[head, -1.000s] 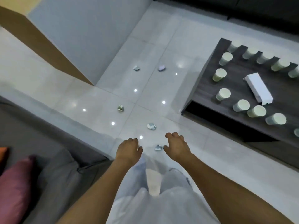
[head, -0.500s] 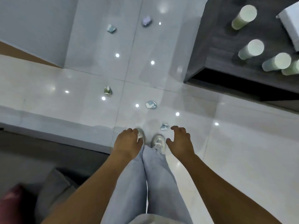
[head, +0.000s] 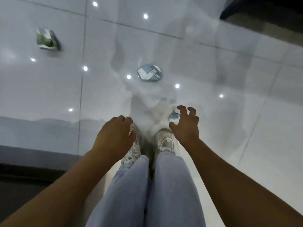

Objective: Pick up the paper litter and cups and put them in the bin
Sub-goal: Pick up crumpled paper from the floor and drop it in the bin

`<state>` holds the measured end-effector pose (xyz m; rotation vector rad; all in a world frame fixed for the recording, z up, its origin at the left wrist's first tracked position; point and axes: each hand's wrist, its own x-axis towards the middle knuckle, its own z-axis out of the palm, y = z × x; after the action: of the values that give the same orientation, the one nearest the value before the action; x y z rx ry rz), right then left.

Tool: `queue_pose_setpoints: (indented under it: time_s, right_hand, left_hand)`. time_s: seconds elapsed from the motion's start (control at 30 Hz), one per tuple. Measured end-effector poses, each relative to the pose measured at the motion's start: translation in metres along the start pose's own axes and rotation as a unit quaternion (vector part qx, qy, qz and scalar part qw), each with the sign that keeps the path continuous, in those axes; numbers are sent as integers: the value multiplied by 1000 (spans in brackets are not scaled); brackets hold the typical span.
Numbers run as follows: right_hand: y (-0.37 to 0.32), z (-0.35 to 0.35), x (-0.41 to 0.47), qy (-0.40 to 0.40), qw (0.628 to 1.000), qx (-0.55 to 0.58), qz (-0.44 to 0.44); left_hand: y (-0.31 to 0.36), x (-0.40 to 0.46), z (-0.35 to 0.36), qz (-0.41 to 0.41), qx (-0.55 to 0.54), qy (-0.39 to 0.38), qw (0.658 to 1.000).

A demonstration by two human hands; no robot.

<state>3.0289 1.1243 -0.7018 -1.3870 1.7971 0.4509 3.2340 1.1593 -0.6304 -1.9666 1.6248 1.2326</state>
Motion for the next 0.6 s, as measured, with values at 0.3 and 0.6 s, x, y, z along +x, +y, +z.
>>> queue_pose_setpoints:
  time_s: [0.3, 0.6]
  right_hand:
    - [29, 90, 58, 78, 995, 52, 19]
    - [-9, 84, 24, 73, 980, 137, -125]
  left_hand:
    - [-30, 62, 77, -16, -45, -32, 998]
    - [-15, 58, 56, -46, -148, -52, 987]
